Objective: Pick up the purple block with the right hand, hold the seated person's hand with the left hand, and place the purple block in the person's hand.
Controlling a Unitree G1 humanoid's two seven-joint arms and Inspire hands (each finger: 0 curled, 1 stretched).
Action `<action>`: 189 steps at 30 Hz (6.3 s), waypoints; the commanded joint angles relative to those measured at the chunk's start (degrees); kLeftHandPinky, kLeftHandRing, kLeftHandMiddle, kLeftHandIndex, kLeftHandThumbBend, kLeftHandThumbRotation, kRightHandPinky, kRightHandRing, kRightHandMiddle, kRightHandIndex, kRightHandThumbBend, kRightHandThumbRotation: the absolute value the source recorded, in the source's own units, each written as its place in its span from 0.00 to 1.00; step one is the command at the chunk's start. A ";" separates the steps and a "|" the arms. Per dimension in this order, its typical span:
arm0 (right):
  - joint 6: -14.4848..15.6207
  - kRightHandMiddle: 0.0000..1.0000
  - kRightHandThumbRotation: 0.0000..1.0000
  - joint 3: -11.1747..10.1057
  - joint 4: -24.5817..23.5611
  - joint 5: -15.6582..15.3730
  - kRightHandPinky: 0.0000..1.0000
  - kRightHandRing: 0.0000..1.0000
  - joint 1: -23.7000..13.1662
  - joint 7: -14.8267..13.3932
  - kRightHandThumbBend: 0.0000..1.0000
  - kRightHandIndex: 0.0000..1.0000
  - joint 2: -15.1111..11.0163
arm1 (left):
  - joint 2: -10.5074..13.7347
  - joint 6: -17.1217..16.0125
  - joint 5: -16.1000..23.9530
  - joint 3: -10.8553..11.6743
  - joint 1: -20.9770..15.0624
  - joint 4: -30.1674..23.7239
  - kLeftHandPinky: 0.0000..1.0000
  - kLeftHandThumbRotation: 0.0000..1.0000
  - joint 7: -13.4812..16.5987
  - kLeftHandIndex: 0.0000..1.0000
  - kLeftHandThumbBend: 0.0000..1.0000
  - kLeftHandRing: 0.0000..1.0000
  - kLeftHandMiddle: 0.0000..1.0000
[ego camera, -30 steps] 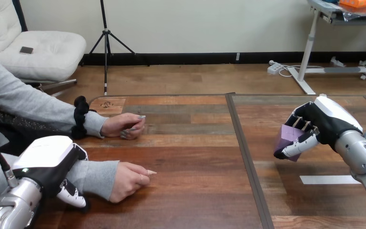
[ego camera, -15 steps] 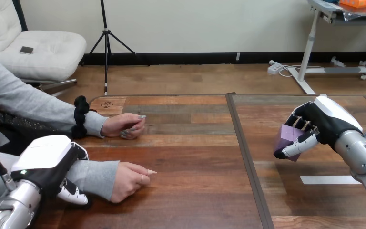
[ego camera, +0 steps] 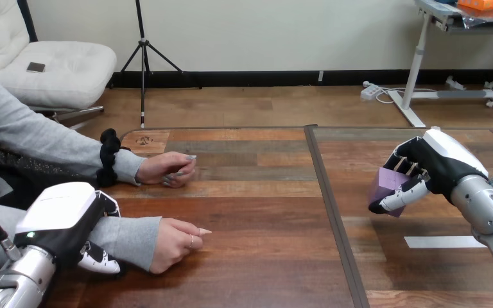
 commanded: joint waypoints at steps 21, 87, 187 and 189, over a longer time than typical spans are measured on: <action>-1.20 0.46 0.00 -0.97 -2.93 0.84 0.37 0.42 -2.09 -0.78 0.84 0.46 -0.23 | -0.46 -4.69 -4.96 1.74 -0.72 -1.54 0.19 0.00 3.01 0.36 0.77 0.25 0.33; -6.29 0.44 0.00 -2.90 -7.88 4.51 0.37 0.40 -0.22 -1.22 0.82 0.44 2.17 | -2.21 -5.81 -12.11 8.32 -0.12 -13.31 0.14 0.00 1.82 0.31 0.66 0.19 0.27; -7.85 0.43 0.00 -18.22 -22.60 27.92 0.33 0.37 15.46 4.63 0.84 0.44 21.46 | -11.39 -5.56 -8.67 7.43 -5.15 -14.36 0.16 0.00 7.56 0.33 0.66 0.21 0.29; -7.84 0.43 0.00 -18.23 -22.49 27.98 0.33 0.37 15.62 4.69 0.84 0.44 21.77 | -11.69 -6.06 -8.94 7.36 -5.41 -13.99 0.16 0.00 7.83 0.33 0.66 0.21 0.29</action>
